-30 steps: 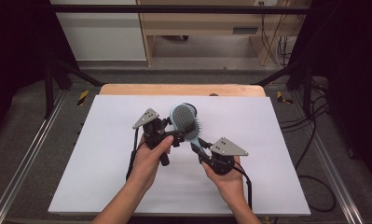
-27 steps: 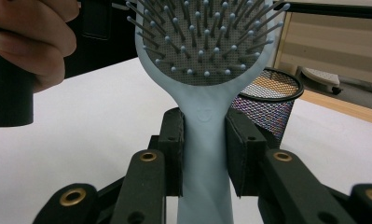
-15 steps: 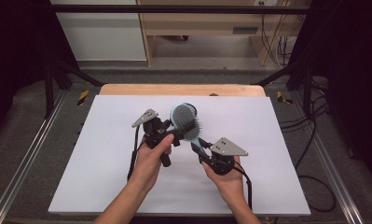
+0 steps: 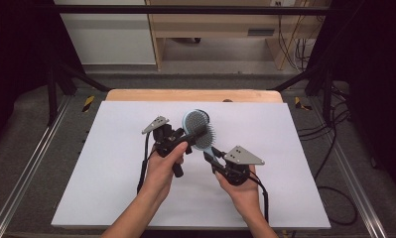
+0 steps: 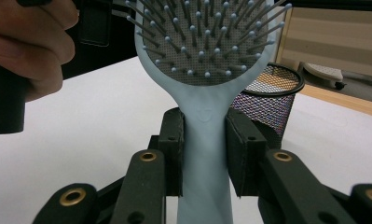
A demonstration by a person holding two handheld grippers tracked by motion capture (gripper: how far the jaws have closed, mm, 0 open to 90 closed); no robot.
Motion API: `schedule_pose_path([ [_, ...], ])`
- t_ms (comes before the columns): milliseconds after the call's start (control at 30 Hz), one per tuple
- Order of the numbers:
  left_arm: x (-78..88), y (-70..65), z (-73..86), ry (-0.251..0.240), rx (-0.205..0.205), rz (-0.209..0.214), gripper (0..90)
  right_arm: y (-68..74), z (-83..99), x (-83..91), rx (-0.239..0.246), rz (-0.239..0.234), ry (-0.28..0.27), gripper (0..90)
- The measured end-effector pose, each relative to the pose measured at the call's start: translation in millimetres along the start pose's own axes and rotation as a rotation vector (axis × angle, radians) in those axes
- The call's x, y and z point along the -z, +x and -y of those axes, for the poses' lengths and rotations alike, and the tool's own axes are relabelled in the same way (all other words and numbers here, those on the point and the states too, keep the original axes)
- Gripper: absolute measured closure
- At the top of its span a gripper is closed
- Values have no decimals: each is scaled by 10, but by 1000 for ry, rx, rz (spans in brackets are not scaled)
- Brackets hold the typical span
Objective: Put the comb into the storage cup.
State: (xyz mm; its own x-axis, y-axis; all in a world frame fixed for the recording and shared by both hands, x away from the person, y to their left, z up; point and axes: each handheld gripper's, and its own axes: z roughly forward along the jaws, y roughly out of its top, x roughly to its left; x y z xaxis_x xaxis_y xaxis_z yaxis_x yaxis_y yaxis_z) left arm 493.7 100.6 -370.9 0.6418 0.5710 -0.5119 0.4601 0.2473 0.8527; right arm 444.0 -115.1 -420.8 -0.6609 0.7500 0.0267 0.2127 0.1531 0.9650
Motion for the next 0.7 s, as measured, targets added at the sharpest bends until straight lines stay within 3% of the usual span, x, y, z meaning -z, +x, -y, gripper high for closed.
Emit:
schedule_pose_path([
  [300, 4, 29, 12, 7, 35, 11, 452, -26, 30, -28, -20, -23, 15, 698],
  [700, 1, 34, 21, 5, 49, 27, 478, -33, 50, -46, -33, -34, 28, 697],
])
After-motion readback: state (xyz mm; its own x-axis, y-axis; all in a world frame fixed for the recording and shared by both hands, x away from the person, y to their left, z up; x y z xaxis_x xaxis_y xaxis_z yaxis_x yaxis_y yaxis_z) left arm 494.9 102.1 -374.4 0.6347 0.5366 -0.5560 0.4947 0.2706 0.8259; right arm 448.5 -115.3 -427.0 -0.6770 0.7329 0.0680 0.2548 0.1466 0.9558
